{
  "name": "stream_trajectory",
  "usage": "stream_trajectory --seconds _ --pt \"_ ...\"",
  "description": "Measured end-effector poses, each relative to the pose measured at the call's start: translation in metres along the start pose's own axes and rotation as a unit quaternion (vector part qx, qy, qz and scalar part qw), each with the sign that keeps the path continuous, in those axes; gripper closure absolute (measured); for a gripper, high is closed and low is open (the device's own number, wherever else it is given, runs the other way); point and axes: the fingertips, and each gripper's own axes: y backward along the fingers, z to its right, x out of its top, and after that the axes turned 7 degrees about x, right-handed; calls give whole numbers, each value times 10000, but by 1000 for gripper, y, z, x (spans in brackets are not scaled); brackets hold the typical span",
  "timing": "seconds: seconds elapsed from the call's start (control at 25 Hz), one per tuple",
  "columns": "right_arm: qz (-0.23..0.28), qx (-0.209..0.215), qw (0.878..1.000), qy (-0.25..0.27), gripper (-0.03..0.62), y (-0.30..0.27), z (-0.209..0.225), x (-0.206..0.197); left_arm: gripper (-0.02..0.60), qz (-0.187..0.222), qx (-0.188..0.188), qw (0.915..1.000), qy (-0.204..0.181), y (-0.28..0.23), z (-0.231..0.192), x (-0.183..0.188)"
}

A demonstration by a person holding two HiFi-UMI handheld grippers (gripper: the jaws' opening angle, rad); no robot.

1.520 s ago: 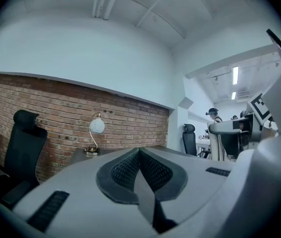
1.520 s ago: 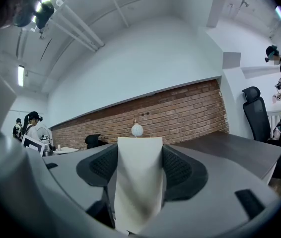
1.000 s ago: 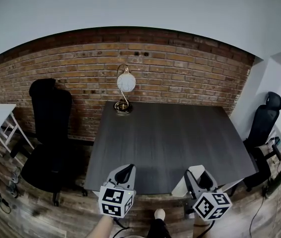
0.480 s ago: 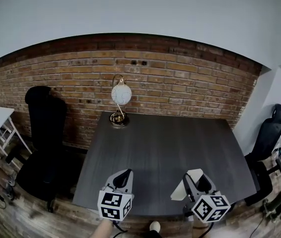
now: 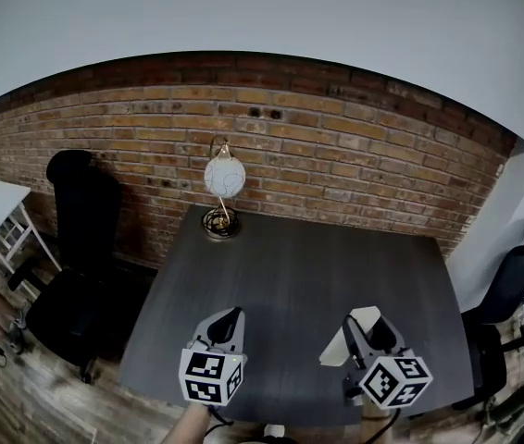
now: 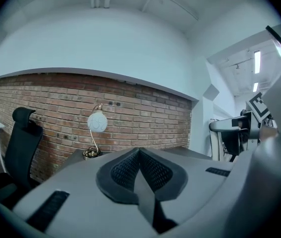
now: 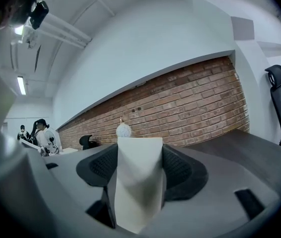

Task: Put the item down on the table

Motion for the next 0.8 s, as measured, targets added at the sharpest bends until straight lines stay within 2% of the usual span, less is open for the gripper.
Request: stream_trajectory --seconds 0.48,0.8 --pt "-205 379 9990 -101 298 -47 46 10 563 -185 449 9988 -39 -42 8 -1" --pt "-318 383 9987 -141 298 -58 47 0 563 -301 321 9990 -91 -59 9 -8"
